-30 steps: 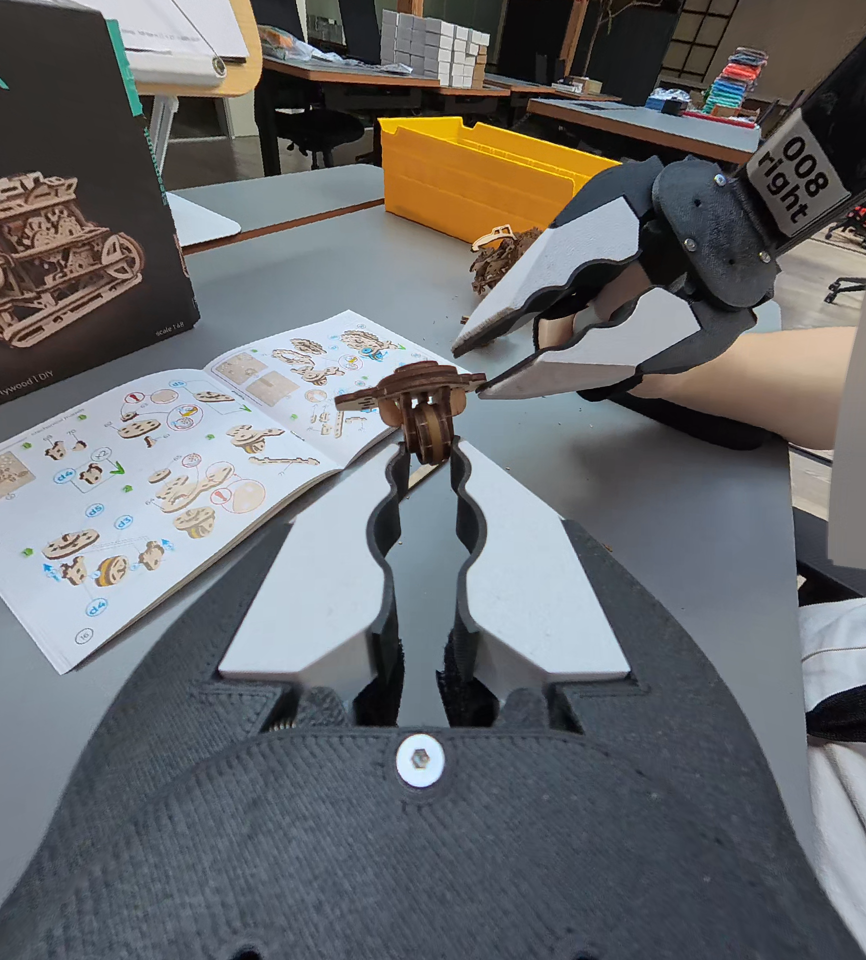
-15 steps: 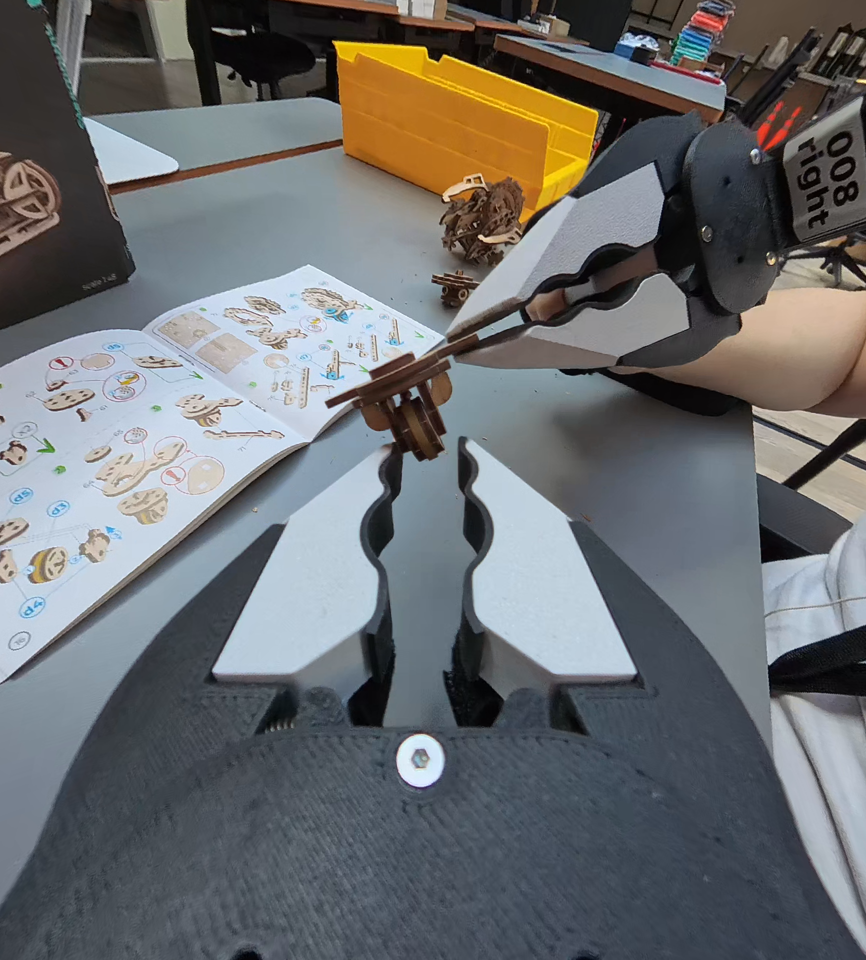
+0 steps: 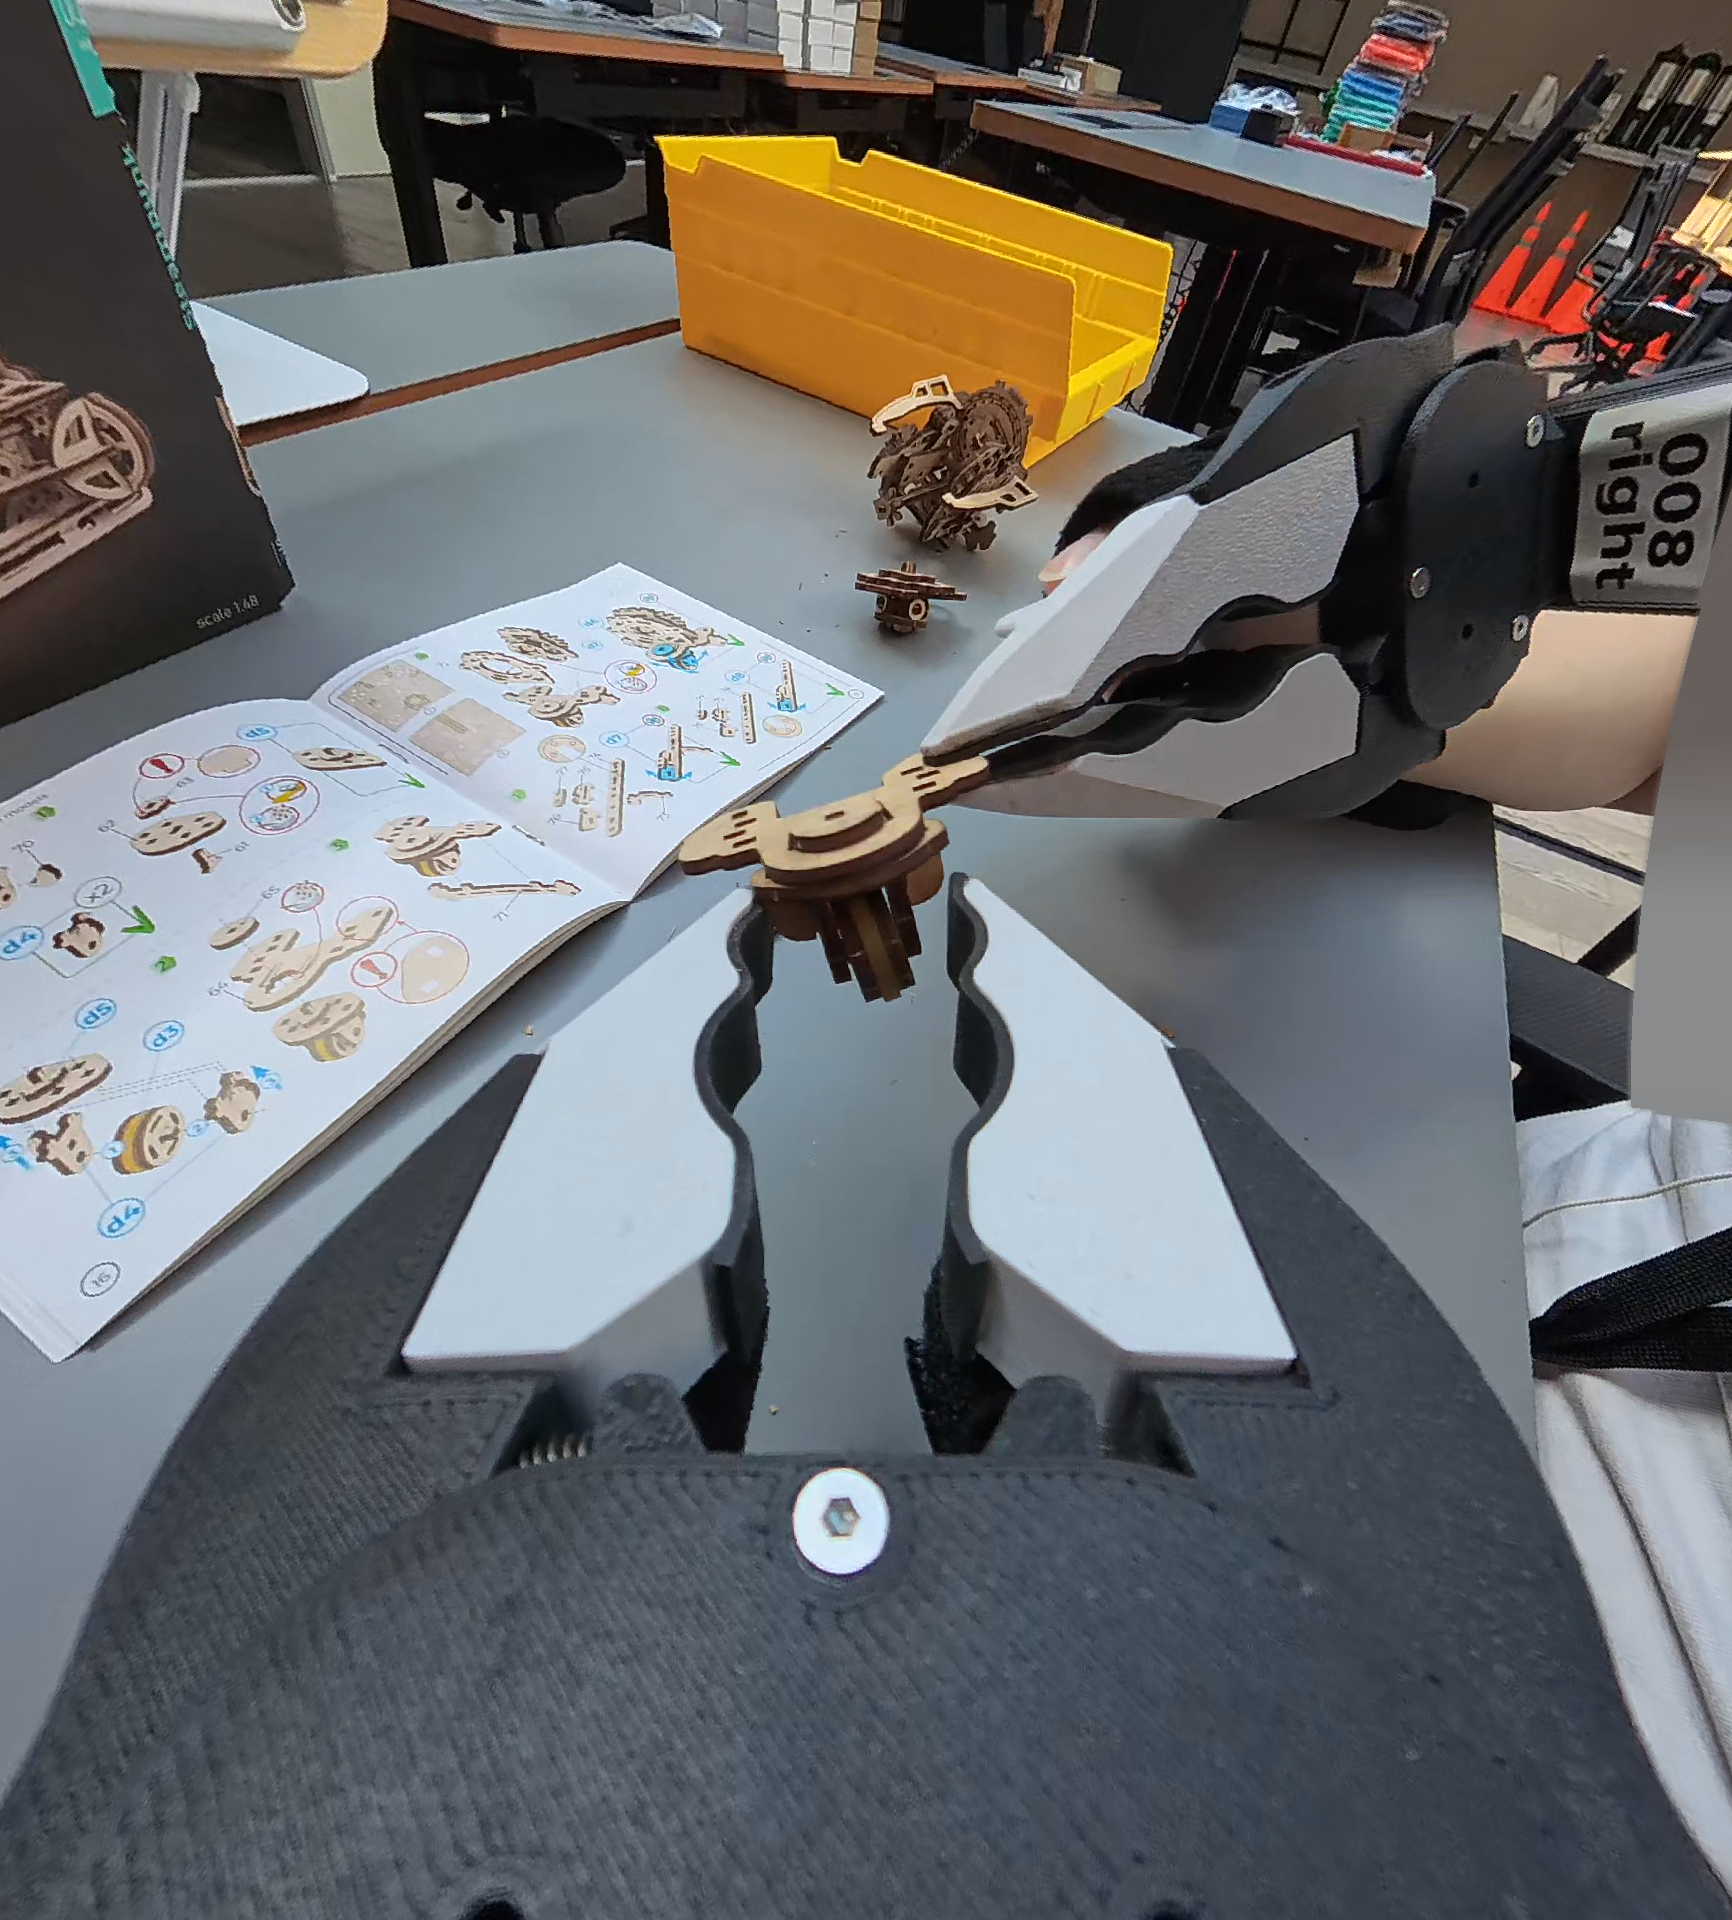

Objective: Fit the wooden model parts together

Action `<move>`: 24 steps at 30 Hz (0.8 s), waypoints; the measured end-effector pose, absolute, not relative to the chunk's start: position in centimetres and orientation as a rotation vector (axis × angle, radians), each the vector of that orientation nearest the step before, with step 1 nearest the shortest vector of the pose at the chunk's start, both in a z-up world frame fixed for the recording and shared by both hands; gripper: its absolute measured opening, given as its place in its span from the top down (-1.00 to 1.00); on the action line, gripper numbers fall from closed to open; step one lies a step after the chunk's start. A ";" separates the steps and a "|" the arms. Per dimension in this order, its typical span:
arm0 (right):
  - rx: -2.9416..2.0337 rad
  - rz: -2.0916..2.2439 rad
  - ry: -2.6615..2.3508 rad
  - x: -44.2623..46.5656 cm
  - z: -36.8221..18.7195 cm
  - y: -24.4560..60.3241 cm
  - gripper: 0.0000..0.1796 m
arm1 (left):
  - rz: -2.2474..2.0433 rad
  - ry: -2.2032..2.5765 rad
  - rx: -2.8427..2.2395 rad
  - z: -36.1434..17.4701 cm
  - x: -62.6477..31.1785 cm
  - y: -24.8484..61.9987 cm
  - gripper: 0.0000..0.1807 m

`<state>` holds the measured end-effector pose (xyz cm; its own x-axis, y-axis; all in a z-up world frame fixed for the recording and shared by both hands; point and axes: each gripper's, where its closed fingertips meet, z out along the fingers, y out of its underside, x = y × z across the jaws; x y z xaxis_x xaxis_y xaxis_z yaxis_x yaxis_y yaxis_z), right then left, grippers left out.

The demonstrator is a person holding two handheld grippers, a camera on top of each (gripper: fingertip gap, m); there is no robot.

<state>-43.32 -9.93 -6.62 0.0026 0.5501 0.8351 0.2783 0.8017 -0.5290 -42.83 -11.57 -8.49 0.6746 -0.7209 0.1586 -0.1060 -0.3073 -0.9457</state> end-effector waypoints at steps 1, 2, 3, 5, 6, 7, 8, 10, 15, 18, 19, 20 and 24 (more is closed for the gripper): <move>-0.663 0.228 -1.591 -43.3 -6.6 -10.0 0.98 | -0.707 0.658 -1.803 -8.5 -42.8 -11.6 0.66; -0.653 0.214 -1.591 -43.3 -6.7 -10.0 0.98 | -0.704 0.658 -1.802 -8.4 -42.9 -11.6 0.66; -0.645 0.203 -1.589 -43.4 -6.7 -9.9 0.98 | -0.702 0.656 -1.800 -8.4 -42.9 -11.6 0.66; -0.637 0.205 -1.589 -43.4 -6.7 -10.0 0.98 | -0.696 0.658 -1.797 -8.3 -43.0 -11.6 0.68; -0.636 0.211 -1.593 -43.4 -6.7 -10.0 0.97 | -0.690 0.661 -1.798 -8.4 -43.0 -11.6 0.68; -0.634 0.214 -1.600 -43.3 -6.9 -10.0 0.97 | -0.681 0.663 -1.802 -8.5 -43.0 -11.5 0.68; -0.633 0.214 -1.611 -43.4 -7.1 -9.9 0.97 | -0.666 0.665 -1.808 -8.6 -43.0 -11.4 0.68; -0.655 0.222 -1.646 -43.4 -7.8 -9.7 0.95 | -0.620 0.669 -1.827 -9.0 -43.3 -11.2 0.68; -0.705 0.420 -1.736 -43.2 -8.7 -10.8 0.80 | -0.421 0.689 -1.881 -10.0 -44.5 -10.4 0.68; -0.779 0.496 -1.743 -42.9 -8.7 -10.1 0.80 | -0.288 0.764 -1.938 -11.5 -45.0 -10.4 0.68; -0.806 0.503 -1.746 -42.7 -8.8 -9.7 0.80 | -0.255 0.794 -1.966 -12.1 -45.0 -10.5 0.68; -0.830 0.503 -1.746 -42.6 -8.8 -9.2 0.80 | -0.220 0.824 -1.992 -12.8 -45.1 -10.6 0.68; -0.905 0.526 -1.759 -41.9 -9.0 -8.0 0.80 | -0.148 0.878 -2.086 -14.5 -45.5 -11.0 0.68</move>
